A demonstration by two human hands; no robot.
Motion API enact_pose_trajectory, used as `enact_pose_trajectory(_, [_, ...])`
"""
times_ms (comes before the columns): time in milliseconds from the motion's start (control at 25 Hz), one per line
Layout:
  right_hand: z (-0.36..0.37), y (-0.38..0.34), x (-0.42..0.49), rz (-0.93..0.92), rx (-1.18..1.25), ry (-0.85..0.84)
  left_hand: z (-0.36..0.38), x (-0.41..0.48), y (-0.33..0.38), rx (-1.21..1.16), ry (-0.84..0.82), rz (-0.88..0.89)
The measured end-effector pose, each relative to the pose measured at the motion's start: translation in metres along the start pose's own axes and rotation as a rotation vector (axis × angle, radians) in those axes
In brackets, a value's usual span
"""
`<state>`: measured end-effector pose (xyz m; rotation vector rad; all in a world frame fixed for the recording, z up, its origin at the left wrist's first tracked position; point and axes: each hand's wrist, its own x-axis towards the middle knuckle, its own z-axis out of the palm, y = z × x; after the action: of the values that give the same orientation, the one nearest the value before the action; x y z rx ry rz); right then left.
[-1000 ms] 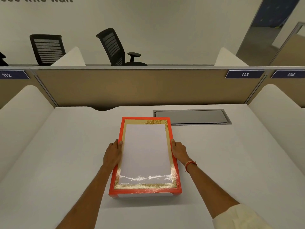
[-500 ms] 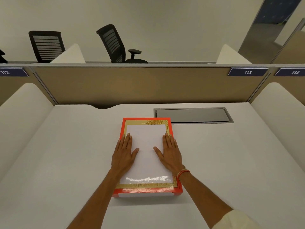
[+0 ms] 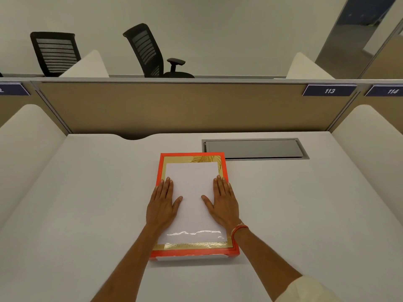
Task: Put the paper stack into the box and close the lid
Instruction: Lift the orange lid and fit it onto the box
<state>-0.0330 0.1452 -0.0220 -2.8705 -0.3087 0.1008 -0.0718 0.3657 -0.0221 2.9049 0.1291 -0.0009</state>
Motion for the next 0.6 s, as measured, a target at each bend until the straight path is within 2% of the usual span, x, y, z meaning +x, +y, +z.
enact_pose_trajectory(600, [-0.0081, -0.001, -0.0016, 0.004, 0.027, -0.025, -0.0074, -0.0026, 0.0052, -0.034, -0.02, -0.011])
